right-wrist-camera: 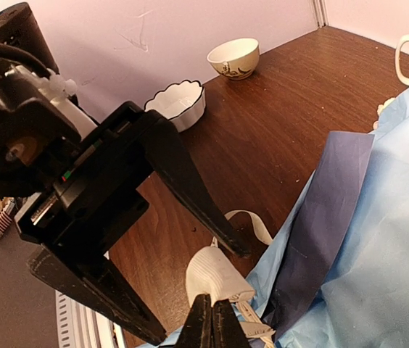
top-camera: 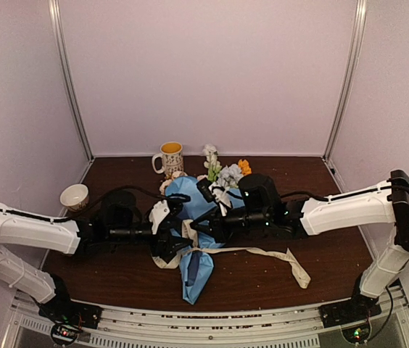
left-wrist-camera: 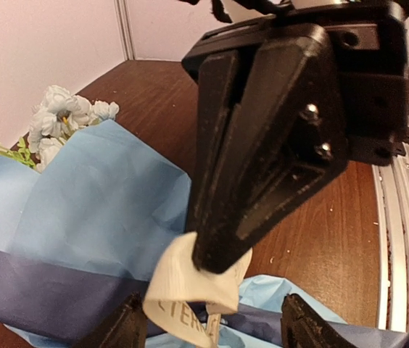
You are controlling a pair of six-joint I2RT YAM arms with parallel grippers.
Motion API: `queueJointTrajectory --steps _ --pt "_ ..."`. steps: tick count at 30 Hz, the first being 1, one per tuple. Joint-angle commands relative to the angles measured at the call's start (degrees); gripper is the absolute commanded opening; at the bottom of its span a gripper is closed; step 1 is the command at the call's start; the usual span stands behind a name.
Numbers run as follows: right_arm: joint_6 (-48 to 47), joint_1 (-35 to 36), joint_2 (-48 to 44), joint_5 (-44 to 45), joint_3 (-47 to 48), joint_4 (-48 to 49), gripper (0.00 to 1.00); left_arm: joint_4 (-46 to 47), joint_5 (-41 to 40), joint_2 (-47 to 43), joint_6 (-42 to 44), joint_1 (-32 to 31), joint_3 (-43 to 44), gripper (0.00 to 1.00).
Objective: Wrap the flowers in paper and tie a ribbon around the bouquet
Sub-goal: Pass from the right arm to the left, then pick up the right side of the ribbon from the folded bouquet.
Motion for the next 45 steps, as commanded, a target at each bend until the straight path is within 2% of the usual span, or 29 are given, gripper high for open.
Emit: queueJointTrajectory --steps 1,3,4,9,10,12,14,15,19,22,24,26,28,30,38,40,45 --pt "0.8 -0.2 -1.5 1.0 -0.9 1.6 0.00 3.9 -2.3 5.0 0.3 -0.1 4.9 0.66" --pt "0.9 -0.2 -1.8 1.1 -1.2 1.7 0.00 4.0 -2.0 6.3 0.2 -0.2 6.0 0.64" --pt "0.9 -0.2 -1.9 1.2 -1.4 1.9 0.00 4.4 -1.3 6.7 0.1 -0.1 6.3 0.55" --pt "0.9 -0.2 -2.6 1.9 -1.6 1.4 0.00 7.3 1.4 6.8 -1.2 -0.1 5.4 0.00" --pt "0.9 -0.2 -3.1 2.5 -1.8 1.1 0.00 7.5 1.5 6.6 -1.4 -0.2 5.1 0.00" --pt "1.1 -0.4 -4.8 5.6 -2.3 -0.2 0.15 8.0 1.8 6.5 -1.8 -0.2 4.3 0.00" --pt "2.0 -1.0 -7.3 12.8 -2.7 -4.2 0.30 8.4 1.7 6.4 -2.0 -0.2 3.7 0.00" --pt "2.6 -1.4 -8.9 16.8 -2.4 -8.3 0.36 8.4 1.5 6.3 -2.0 -0.2 3.5 0.00" --pt "8.6 -3.8 -14.2 39.0 -1.6 -32.0 0.45 7.5 0.6 5.9 -1.5 -0.4 3.8 0.00" --pt "15.4 -6.7 -17.0 46.0 -4.5 -48.3 0.53 7.5 0.4 6.0 -1.2 -0.5 3.7 0.00" --pt "17.8 -9.4 -19.6 45.4 -9.3 -52.0 0.57 7.6 0.5 6.3 -1.1 -0.5 3.6 0.00" --pt "17.9 -13.7 -21.7 40.6 -13.8 -50.7 0.59 7.6 0.7 6.8 -1.1 -0.6 3.7 0.00" --pt "17.6 -18.4 -21.8 36.3 -16.1 -48.8 0.58 7.3 0.8 7.3 -1.1 -0.7 4.1 0.00" --pt "17.0 -19.8 -20.1 34.9 -16.5 -48.4 0.56 6.7 0.9 7.2 -1.0 -0.8 4.4 0.00" --pt "15.2 -20.0 -10.1 23.9 -16.8 -45.2 0.48 6.3 0.9 6.7 -0.6 -1.0 4.4 0.00" --pt "15.6 -19.4 -10.1 21.6 -17.5 -45.0 0.47 6.3 1.1 6.6 -0.6 -1.1 4.2 0.00" --pt "17.5 -15.5 -13.9 22.6 -17.9 -49.4 0.50 6.0 0.9 6.5 -0.1 -1.1 4.3 0.00"
